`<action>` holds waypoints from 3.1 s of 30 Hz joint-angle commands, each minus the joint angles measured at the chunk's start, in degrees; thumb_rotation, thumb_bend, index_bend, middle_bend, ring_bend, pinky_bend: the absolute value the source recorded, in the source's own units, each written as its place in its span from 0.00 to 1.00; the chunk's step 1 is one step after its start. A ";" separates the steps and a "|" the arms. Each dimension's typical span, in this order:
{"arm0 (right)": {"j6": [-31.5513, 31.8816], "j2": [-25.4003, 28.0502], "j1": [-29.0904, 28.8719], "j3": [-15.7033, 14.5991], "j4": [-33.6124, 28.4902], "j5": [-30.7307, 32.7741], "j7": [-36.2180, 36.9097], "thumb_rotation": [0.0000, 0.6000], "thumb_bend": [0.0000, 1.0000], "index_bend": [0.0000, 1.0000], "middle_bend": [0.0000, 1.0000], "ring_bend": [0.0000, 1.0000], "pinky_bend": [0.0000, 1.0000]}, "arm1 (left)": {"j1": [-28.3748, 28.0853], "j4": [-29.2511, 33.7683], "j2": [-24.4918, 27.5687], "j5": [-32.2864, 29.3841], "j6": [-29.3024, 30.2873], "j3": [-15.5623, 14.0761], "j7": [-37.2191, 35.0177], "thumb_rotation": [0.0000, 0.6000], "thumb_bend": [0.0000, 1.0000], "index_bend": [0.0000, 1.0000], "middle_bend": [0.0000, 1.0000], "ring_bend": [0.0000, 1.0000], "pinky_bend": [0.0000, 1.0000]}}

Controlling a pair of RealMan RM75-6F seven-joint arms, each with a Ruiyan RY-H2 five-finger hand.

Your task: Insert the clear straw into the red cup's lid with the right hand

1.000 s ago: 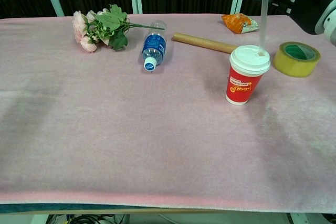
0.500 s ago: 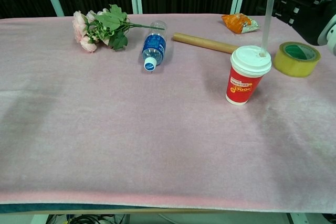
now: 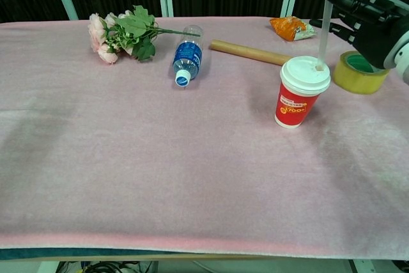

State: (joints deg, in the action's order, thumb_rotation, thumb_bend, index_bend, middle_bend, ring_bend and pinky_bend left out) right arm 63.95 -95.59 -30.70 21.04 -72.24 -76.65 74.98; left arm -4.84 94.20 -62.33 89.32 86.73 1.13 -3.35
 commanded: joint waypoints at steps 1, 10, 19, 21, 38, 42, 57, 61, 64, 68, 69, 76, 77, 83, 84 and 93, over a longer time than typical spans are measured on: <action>0.04 -0.18 0.08 -0.50 0.55 -0.52 0.71 1.00 0.37 0.60 0.05 0.01 0.17 | 0.01 0.01 -0.01 0.02 0.02 0.00 0.05 1.00 0.62 0.10 0.04 0.00 0.00; 0.05 -0.28 0.47 -1.69 1.81 -1.08 1.37 1.00 0.37 0.60 0.05 0.01 0.17 | -0.01 0.04 -0.03 0.00 -0.06 -0.03 0.17 1.00 0.62 0.10 0.04 0.00 0.00; -0.23 -0.58 1.03 -3.10 3.15 -1.49 1.99 1.00 0.37 0.60 0.05 0.01 0.17 | 0.02 0.04 -0.03 0.01 -0.03 -0.04 0.23 1.00 0.62 0.10 0.04 0.00 0.00; -0.31 -0.69 1.12 -3.47 3.59 -1.73 2.39 1.00 0.37 0.60 0.05 0.01 0.18 | 0.01 0.04 -0.03 0.01 -0.05 -0.05 0.25 1.00 0.62 0.10 0.04 0.00 0.00; -0.77 -1.72 1.44 -6.56 7.35 -3.87 4.25 1.00 0.35 0.52 0.05 0.01 0.17 | 0.01 0.02 -0.03 0.02 -0.06 -0.05 0.30 1.00 0.62 0.10 0.04 0.00 0.00; -0.81 -1.83 1.49 -6.89 7.80 -4.06 4.68 1.00 0.35 0.52 0.05 0.01 0.17 | 0.03 0.02 -0.03 0.03 -0.06 -0.07 0.34 1.00 0.62 0.10 0.04 0.00 0.00; -1.56 -1.16 2.13 -8.48 8.17 -4.41 5.07 1.00 0.35 0.52 0.05 0.01 0.17 | 0.02 0.02 -0.07 0.05 -0.12 -0.12 0.51 1.00 0.62 0.10 0.04 0.00 0.00; -1.59 -0.96 2.03 -8.91 8.27 -5.01 5.33 1.00 0.34 0.41 0.05 0.01 0.17 | 0.02 0.01 -0.08 0.06 -0.16 -0.16 0.56 1.00 0.62 0.10 0.04 0.00 0.00; -1.87 -0.57 1.84 -9.67 8.30 -5.89 5.21 1.00 0.31 0.28 0.04 0.01 0.17 | 0.02 0.01 -0.09 0.06 -0.19 -0.17 0.59 1.00 0.62 0.10 0.04 0.00 0.00; -2.44 0.11 1.52 -10.75 8.24 -6.92 4.22 1.00 0.28 0.04 0.02 0.01 0.17 | 0.01 0.02 -0.08 -0.01 -0.23 -0.16 0.61 1.00 0.62 0.10 0.04 0.00 0.00; -2.37 0.33 1.49 -10.89 8.10 -7.12 4.18 1.00 0.27 0.02 0.02 0.01 0.17 | 0.01 0.01 -0.08 0.00 -0.22 -0.15 0.61 1.00 0.62 0.10 0.04 0.00 0.00; -0.49 3.74 2.11 -11.28 6.71 -8.13 1.42 1.00 0.25 0.00 0.00 0.00 0.17 | -0.01 -0.02 -0.08 -0.04 -0.26 -0.12 0.57 1.00 0.62 0.10 0.04 0.00 0.00; 0.09 4.68 2.47 -11.31 6.44 -8.16 0.13 1.00 0.25 0.00 0.00 0.00 0.17 | -0.03 -0.05 -0.08 -0.03 -0.26 -0.12 0.59 1.00 0.62 0.10 0.04 0.00 0.00; 4.59 17.68 8.84 -14.96 -0.75 -7.99 -18.27 1.00 0.25 0.00 0.00 0.00 0.17 | -0.08 -0.22 -0.18 -0.02 -0.24 -0.05 0.61 1.00 0.62 0.10 0.04 0.00 0.00; 4.77 19.94 9.94 -15.49 -3.61 -7.15 -22.12 1.00 0.25 0.00 0.00 0.00 0.17 | -0.09 -0.28 -0.19 -0.01 -0.26 -0.05 0.64 1.00 0.62 0.10 0.04 0.00 0.00; 12.65 25.68 17.52 -18.23 -13.66 -3.01 -51.64 1.00 0.25 0.00 0.00 0.00 0.17 | -0.01 -0.24 -0.17 0.20 -0.30 -0.30 1.05 1.00 0.62 0.10 0.04 0.00 0.00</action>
State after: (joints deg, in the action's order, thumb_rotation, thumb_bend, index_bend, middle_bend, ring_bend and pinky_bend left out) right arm 71.00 -74.12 -18.30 5.14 -80.05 -81.51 35.58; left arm -4.85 93.95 -62.50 89.52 86.44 0.84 -2.29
